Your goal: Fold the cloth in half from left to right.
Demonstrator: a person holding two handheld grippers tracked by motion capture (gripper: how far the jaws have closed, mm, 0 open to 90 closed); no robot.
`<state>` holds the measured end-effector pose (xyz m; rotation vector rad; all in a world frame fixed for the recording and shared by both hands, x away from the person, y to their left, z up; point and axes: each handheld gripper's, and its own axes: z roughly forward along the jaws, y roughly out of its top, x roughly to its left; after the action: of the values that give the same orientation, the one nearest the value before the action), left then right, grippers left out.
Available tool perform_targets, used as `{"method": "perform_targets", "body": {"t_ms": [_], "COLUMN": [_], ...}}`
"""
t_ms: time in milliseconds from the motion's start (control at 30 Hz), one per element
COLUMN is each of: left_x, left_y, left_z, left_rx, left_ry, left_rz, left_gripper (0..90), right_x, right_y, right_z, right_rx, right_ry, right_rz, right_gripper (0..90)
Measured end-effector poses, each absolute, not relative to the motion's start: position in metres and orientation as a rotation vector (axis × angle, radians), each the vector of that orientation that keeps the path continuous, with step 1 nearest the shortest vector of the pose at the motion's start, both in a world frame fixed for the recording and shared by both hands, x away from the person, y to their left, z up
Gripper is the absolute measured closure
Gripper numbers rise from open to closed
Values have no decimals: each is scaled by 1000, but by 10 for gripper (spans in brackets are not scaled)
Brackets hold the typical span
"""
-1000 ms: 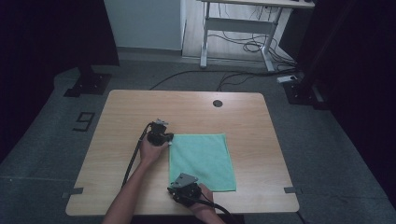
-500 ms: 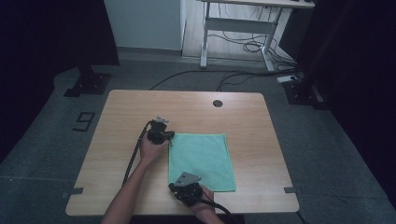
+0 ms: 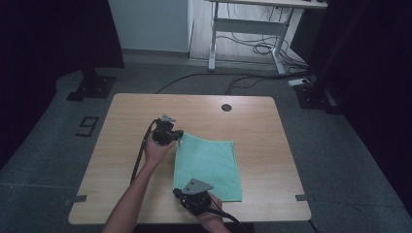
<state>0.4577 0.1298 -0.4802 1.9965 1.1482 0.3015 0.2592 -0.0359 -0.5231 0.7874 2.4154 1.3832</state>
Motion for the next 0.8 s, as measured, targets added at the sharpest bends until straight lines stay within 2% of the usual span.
{"method": "perform_targets", "body": {"t_ms": [233, 500, 800], "left_x": [457, 449, 451], "left_y": [136, 135, 131], "left_z": [-471, -440, -451], "left_rx": [1980, 1961, 1993], "left_ry": [1151, 1094, 1115], "left_rz": [302, 348, 325], "left_gripper": [891, 891, 891], "right_x": [262, 257, 259], "right_y": [-37, -33, -34], "right_z": [-520, -488, -501], "right_rx": [813, 772, 794], "right_ry": [2402, 2335, 2373], "right_rz": [1428, 1569, 1514], "right_gripper": [881, 881, 881]}}
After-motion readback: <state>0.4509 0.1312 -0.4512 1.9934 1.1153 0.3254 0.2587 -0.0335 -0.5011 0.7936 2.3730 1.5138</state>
